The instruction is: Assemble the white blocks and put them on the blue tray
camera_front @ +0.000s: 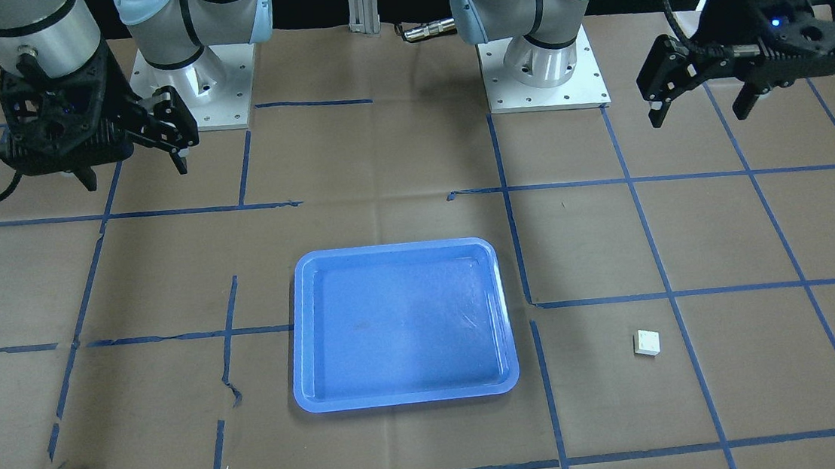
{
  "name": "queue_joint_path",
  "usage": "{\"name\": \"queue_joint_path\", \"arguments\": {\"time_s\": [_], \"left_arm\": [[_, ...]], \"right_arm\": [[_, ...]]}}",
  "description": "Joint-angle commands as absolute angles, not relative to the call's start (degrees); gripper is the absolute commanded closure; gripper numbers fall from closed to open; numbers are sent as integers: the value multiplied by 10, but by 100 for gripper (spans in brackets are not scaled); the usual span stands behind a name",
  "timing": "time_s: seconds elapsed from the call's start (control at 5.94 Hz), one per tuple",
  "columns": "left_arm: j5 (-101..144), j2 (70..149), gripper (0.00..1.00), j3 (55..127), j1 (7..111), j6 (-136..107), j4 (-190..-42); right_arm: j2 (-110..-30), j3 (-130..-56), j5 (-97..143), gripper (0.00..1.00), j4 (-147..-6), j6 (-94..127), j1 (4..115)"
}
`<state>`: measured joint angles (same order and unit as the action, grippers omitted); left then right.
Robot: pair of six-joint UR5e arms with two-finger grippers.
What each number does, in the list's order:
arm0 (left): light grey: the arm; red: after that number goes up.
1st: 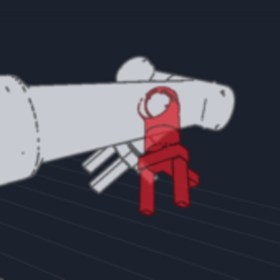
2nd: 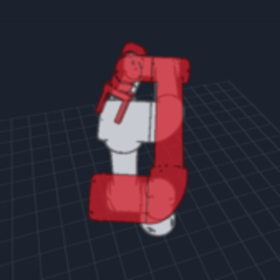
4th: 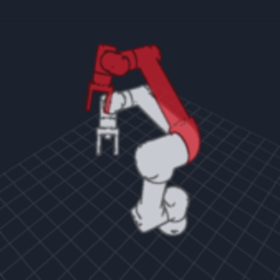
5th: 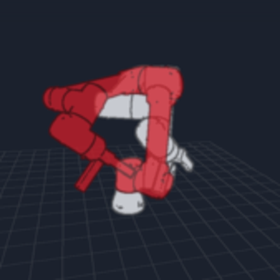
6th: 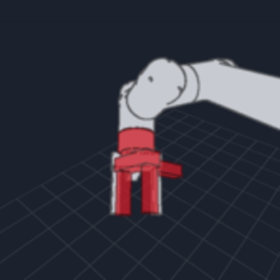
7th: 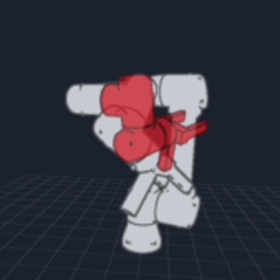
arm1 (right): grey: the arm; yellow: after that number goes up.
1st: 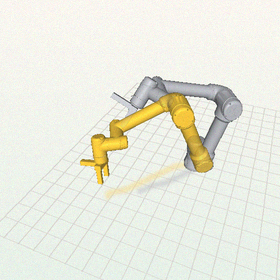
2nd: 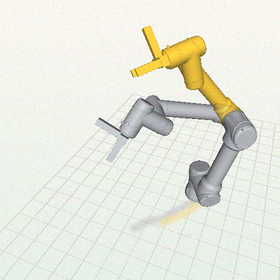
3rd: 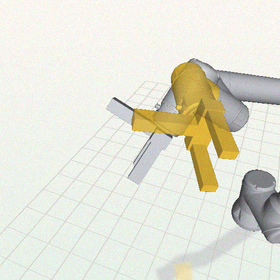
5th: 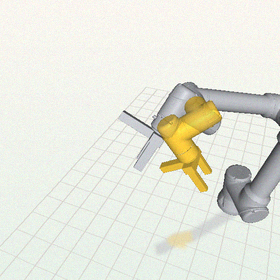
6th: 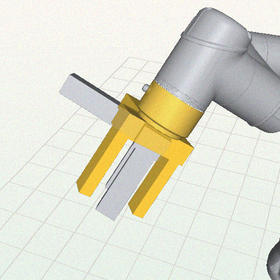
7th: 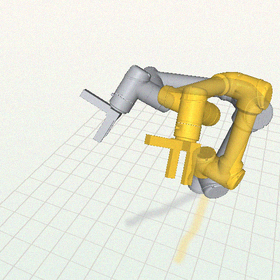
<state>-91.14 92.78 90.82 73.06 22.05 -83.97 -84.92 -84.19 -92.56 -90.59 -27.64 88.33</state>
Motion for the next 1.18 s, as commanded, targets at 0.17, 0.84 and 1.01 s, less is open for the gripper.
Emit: {"name": "queue_joint_path", "arguments": {"time_s": [0.17, 0.84, 1.01], "left_arm": [[-900, 1045, 1, 981, 716, 238, -652], [-866, 1177, 1, 1015, 723, 254, -485], [-863, 1188, 2, 1015, 734, 257, -479]], "right_arm": [[-789, -838, -920, 0, -1012, -700, 819], [-618, -719, -799, 0, -1025, -1045, 735], [-573, -697, -765, 0, -1025, -1077, 718]]}}
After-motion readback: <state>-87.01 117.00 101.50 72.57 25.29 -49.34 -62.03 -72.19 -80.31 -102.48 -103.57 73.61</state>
